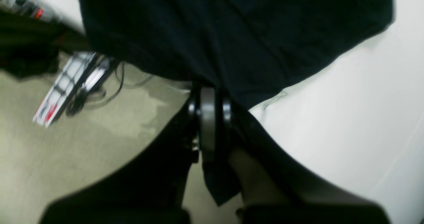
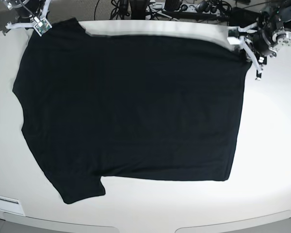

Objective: Fold the T-shirt properly
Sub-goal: 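Pull the grasped shoulder edge toward the robot with both grippers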

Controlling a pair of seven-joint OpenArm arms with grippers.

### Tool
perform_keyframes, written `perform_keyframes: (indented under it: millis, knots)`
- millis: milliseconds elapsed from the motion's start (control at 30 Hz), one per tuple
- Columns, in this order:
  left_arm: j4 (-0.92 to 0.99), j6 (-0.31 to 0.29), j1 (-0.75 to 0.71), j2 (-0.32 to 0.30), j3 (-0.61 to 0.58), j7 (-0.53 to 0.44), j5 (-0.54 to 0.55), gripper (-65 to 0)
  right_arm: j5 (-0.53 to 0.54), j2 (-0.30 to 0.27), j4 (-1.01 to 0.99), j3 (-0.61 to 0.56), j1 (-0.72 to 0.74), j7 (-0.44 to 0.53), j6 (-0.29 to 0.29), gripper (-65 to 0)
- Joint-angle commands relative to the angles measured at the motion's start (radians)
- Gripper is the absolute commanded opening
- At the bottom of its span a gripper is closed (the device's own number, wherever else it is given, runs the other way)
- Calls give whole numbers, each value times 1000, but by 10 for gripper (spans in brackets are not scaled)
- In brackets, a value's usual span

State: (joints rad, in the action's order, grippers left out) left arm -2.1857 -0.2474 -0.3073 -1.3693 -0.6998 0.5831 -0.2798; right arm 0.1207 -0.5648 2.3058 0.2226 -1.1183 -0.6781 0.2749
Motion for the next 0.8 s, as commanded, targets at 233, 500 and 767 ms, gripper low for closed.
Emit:
perform_keyframes:
  millis: [233,500,767]
  knots:
    - [-92,54,-153,-30,8,156,-78,-650,6,-6,16,8,-109,7,-16,-650]
    - [-130,146,-243,-24,11,169,-251,-650,-17,-7,33,10,-91,60,-74,-650]
    - [-47,349,-240,39,213,36,-356,-650,-10,-10,50,9,153,161,-130,-650]
